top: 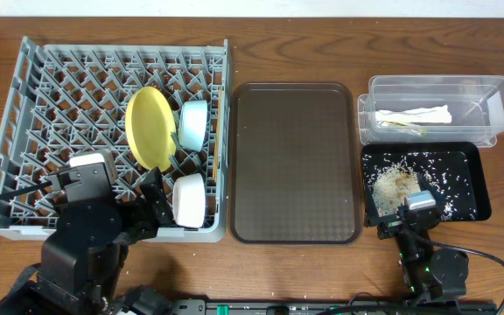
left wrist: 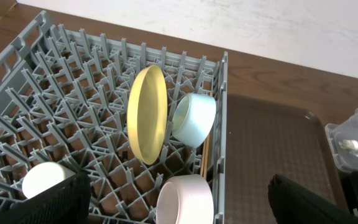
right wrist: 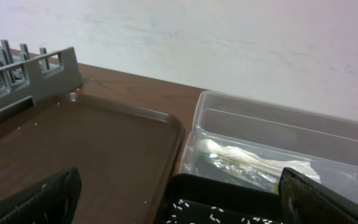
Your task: Sort waste into correct bins and load items into the dishwasher
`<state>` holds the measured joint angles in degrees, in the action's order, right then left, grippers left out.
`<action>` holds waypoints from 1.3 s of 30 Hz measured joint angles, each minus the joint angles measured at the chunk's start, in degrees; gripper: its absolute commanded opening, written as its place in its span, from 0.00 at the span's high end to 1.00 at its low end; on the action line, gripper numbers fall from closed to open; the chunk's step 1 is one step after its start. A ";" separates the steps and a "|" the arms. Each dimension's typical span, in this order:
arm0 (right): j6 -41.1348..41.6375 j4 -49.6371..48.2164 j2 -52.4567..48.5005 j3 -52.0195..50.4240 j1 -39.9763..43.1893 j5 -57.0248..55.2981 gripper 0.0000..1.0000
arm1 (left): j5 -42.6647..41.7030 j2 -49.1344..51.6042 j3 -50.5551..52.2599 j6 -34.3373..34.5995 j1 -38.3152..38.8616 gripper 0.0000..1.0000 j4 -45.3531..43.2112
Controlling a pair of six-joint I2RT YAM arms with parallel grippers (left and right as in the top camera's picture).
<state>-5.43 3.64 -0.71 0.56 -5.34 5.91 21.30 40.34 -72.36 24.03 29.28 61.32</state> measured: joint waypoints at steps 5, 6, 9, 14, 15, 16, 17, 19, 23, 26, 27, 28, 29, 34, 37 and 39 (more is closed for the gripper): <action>0.00 0.00 0.00 0.00 0.00 0.00 0.01 | 0.00 0.00 0.00 0.00 0.02 0.07 0.00; 0.00 0.00 0.00 0.00 0.00 0.00 0.01 | 0.00 0.00 0.00 0.00 0.00 0.07 0.00; 0.00 0.00 -0.02 0.00 0.00 0.00 0.01 | 0.00 0.00 0.00 0.00 0.02 0.07 0.00; 0.00 0.00 0.00 0.00 0.00 0.00 0.01 | 0.00 0.00 0.00 0.00 0.00 0.07 0.00; 0.00 0.00 0.00 0.00 0.00 0.00 0.01 | 0.00 -0.02 0.00 0.00 0.00 0.07 0.02; 0.00 0.00 -0.02 0.00 0.00 0.00 0.01 | 0.02 -0.02 0.00 0.00 0.00 0.07 0.17; 0.00 0.00 0.00 0.00 0.00 0.00 0.01 | 0.11 0.00 0.00 0.00 0.00 0.07 0.22; 0.00 0.00 0.00 0.00 0.00 0.00 0.01 | 0.87 0.00 0.02 0.02 -0.35 0.07 -0.28; 0.00 0.02 0.00 0.00 0.00 0.00 0.01 | 1.95 -0.76 2.78 1.95 -7.10 0.07 -7.34; 0.00 0.02 -0.02 0.00 0.00 -0.09 0.01 | 1.11 -2.80 9.70 3.98 -14.97 0.07 -17.31; 0.00 0.04 0.00 0.00 0.00 -0.15 0.01 | 0.44 -3.89 13.27 4.52 -17.73 0.07 -21.24; 0.00 0.02 0.00 -0.02 0.00 -0.17 0.01 | -0.15 -5.07 16.61 4.85 -19.82 0.07 -24.63; 0.00 0.04 0.00 -0.02 0.00 -0.17 0.01 | -0.92 -6.43 20.00 5.09 -21.51 0.07 -27.85; 0.00 0.02 0.00 -0.02 0.00 -0.20 0.01 | -4.70 -16.81 36.89 6.10 -27.34 0.07 -41.57; 0.00 0.04 0.00 -0.02 0.00 -0.20 0.01 | -6.71 -25.70 44.83 6.21 -30.10 0.07 -45.94; 0.00 0.02 0.00 -0.02 0.00 -0.22 0.01 | -7.48 -29.92 48.04 6.23 -31.23 0.07 -46.88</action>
<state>-5.43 3.66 -0.71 0.54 -5.34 5.69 13.82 10.41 -24.32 30.26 -1.96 14.44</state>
